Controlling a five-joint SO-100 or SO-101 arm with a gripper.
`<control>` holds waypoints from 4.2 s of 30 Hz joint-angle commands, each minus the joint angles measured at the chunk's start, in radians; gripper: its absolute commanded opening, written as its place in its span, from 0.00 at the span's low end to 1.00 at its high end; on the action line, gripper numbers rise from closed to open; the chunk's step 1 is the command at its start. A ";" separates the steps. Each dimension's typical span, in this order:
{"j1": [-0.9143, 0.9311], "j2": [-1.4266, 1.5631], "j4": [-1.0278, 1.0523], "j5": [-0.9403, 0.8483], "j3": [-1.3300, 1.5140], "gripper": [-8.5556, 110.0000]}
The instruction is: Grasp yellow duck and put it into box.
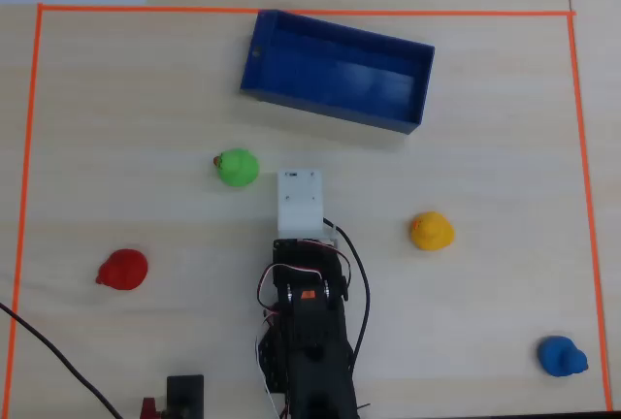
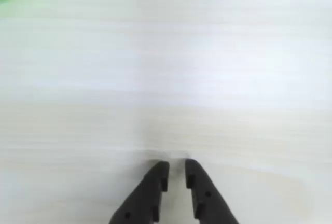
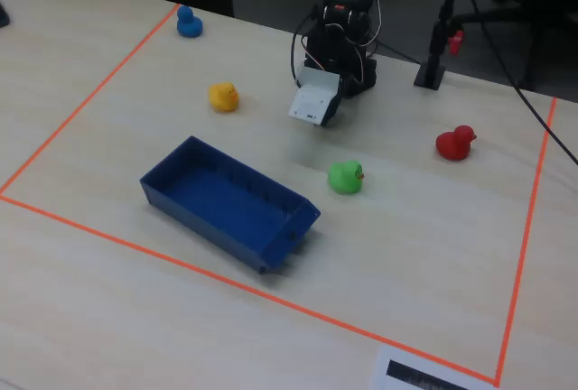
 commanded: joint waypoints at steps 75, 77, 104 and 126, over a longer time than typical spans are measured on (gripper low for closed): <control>0.002 0.002 0.012 0.008 0.002 0.08; 0.002 0.002 0.012 0.008 0.002 0.08; 0.238 -0.256 -0.868 0.017 -0.126 0.09; 1.071 -1.040 -1.281 0.129 -0.433 0.40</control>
